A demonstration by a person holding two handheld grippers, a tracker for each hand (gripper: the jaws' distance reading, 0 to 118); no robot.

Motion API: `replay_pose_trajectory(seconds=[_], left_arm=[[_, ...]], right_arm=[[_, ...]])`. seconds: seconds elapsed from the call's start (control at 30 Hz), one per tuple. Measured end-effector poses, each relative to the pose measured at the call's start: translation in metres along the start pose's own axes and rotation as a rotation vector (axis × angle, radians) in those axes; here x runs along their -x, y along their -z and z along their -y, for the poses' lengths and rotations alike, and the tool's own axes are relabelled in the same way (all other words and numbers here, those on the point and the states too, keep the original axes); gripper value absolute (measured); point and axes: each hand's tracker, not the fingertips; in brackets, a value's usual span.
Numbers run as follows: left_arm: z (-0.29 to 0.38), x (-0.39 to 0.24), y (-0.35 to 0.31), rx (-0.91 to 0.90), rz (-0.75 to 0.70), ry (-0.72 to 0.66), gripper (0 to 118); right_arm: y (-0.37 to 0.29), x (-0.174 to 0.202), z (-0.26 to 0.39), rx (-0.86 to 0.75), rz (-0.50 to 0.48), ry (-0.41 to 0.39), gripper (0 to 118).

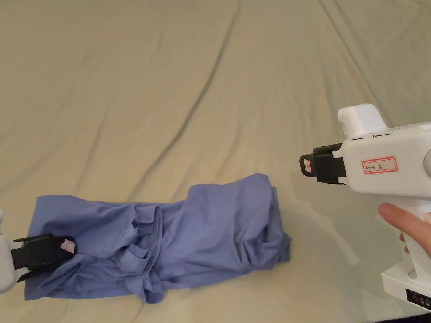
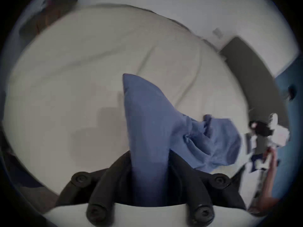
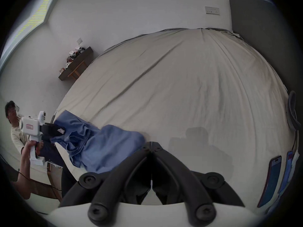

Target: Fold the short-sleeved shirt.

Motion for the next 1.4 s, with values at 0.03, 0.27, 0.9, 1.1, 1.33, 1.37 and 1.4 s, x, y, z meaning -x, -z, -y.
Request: replay_pose_trajectory(seconds=[0.03, 0.27, 0.9, 1.1, 1.33, 1.37, 1.4], left_arm=[[-0.003, -0.011, -0.002, 0.004, -0.044, 0.031, 12], [-0.007, -0.138, 0.021, 0.034, -0.206, 0.351, 12], [-0.011, -0.189, 0.019, 0.033, 0.320, 0.158, 99], [-0.008, -0.203, 0.065, 0.028, 0.121, 0.258, 0], [0.048, -0.301, 0.123, 0.145, 0.128, 0.552, 0], [0.053, -0.306, 0.124, 0.129, 0.145, 0.554, 0], [0.056, -0.313, 0.122, 0.114, 0.145, 0.558, 0]], right_arm=[[0.001, -0.001, 0.000, 0.001, -0.001, -0.001, 2], [-0.008, -0.016, 0.007, -0.017, -0.022, 0.024, 2], [-0.031, -0.059, 0.035, -0.040, 0.016, 0.131, 2], [-0.035, -0.049, 0.028, -0.052, 0.013, 0.101, 2], [-0.034, -0.053, 0.027, -0.038, 0.045, 0.099, 2], [-0.033, -0.054, 0.027, -0.036, 0.046, 0.101, 2], [-0.033, -0.054, 0.027, -0.034, 0.050, 0.101, 2]])
